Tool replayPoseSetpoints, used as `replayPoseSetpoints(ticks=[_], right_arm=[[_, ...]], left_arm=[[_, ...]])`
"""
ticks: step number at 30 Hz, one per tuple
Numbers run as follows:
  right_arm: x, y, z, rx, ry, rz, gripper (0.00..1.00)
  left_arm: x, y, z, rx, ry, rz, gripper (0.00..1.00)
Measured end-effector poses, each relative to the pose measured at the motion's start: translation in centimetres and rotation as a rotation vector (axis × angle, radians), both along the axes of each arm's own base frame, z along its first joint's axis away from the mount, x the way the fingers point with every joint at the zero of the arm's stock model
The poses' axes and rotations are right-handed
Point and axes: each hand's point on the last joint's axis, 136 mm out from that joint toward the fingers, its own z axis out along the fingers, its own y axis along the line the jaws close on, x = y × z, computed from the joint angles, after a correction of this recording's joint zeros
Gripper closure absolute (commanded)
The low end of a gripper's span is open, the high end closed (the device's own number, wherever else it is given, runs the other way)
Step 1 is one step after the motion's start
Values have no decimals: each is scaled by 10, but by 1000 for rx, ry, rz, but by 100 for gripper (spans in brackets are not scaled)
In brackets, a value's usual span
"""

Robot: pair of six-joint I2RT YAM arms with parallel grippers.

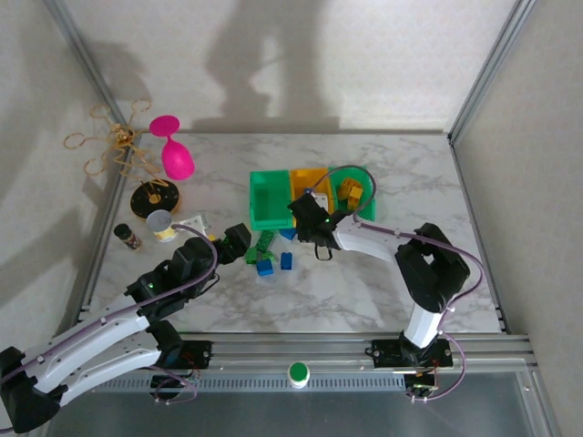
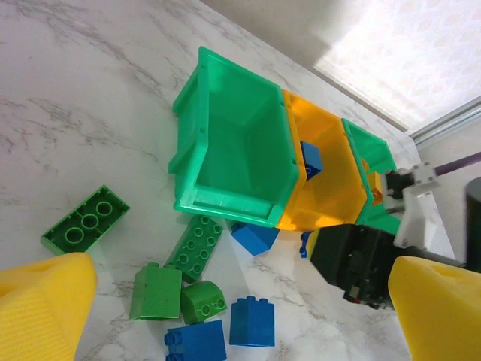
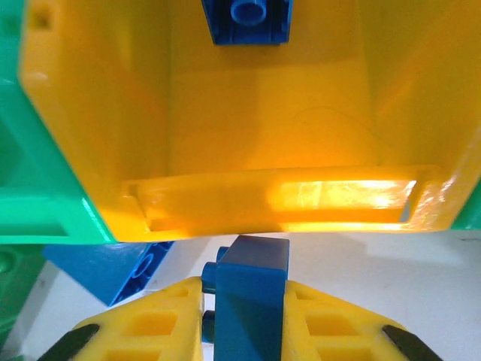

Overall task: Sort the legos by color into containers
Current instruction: Place the lego in the container.

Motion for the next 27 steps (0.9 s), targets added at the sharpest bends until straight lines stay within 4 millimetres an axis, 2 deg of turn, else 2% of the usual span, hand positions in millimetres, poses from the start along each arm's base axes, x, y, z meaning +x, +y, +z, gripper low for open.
replayPoseSetpoints(ticks=[9, 12, 16, 21, 27], right_arm=[[0, -8, 45, 36, -60, 28, 76], [11, -10, 57, 48, -73, 34, 76], [36, -11, 75, 73, -103, 29, 76], [66, -8, 74, 79, -110, 28, 77], [94, -6, 55, 72, -86, 30, 77]], left_arm=[[4, -4, 16, 3, -24, -9, 0], [8, -8, 19, 12, -27, -13, 0], [14, -14, 17, 28, -25, -18, 0], [19, -19, 13, 43, -20, -21, 0], [26, -21, 14, 51, -26, -14, 0]])
